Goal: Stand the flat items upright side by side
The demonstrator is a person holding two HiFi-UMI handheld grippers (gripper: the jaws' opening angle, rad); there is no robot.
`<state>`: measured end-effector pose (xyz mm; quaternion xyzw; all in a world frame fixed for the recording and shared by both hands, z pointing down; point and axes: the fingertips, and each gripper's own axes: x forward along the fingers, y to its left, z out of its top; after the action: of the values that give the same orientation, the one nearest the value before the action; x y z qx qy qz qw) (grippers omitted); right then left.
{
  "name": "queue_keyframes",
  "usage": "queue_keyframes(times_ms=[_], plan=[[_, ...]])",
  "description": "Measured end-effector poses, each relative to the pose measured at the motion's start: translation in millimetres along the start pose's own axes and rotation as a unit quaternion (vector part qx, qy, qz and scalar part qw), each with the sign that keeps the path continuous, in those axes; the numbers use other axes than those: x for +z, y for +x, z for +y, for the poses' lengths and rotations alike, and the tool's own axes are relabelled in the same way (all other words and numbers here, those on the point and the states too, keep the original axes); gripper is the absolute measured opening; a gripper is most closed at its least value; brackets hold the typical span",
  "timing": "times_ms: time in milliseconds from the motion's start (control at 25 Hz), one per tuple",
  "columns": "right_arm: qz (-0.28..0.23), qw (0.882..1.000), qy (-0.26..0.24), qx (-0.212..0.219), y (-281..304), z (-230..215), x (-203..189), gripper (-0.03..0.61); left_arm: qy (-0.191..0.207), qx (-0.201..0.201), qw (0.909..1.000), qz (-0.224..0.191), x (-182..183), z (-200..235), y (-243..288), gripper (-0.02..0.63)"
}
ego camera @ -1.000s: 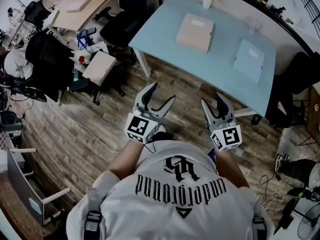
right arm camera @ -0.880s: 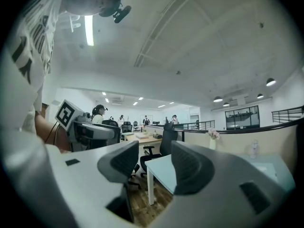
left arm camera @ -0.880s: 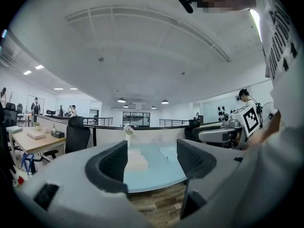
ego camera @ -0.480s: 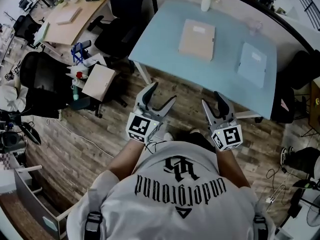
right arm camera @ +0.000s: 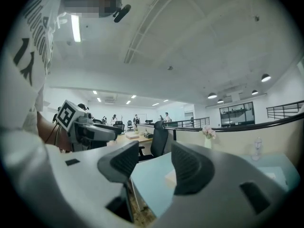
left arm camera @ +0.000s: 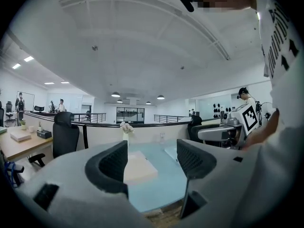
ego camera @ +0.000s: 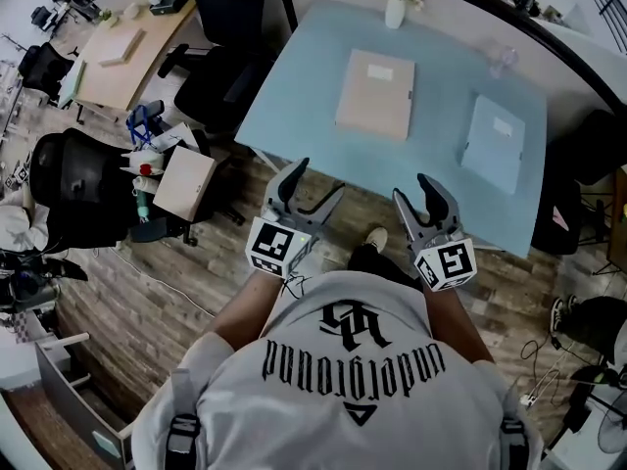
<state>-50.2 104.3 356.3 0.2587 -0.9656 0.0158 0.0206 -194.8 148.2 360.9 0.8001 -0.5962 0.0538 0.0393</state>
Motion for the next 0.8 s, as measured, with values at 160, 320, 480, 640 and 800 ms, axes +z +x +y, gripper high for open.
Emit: queue_keyframes(times_ms=[160, 320, 480, 640, 800], plan=[[0.007, 1.000, 0.005, 0.007, 28.0, -57.4, -1.0, 0.226, 0.002, 0.000, 1.0000, 0.010, 0.7, 11.5, 62.4, 0.333], [0.017, 1.000, 0.012, 0.017, 44.6, -101.4, -7.3, 0.227, -0.003, 0.001, 0.9996, 0.027, -4.5, 15.7, 112.4, 0.333], [0.026, 0.999, 0.025, 0.010, 55.7, -139.9, -14.2, 0.227, -0.020, -0.006, 0.9983, 0.055, -20.6, 19.5, 150.5, 0.334], [0.048, 0.998, 0.044, 0.002, 74.7, -169.9, -29.4, 0.235, -0.047, -0.006, 0.9955, 0.082, -39.7, 38.8, 181.3, 0.341], [0.076, 0.995, 0.068, -0.004, 99.8, -195.4, -53.4, 0.252, -0.065, -0.008, 0.9925, 0.103, -58.6, 61.3, 212.0, 0.344]])
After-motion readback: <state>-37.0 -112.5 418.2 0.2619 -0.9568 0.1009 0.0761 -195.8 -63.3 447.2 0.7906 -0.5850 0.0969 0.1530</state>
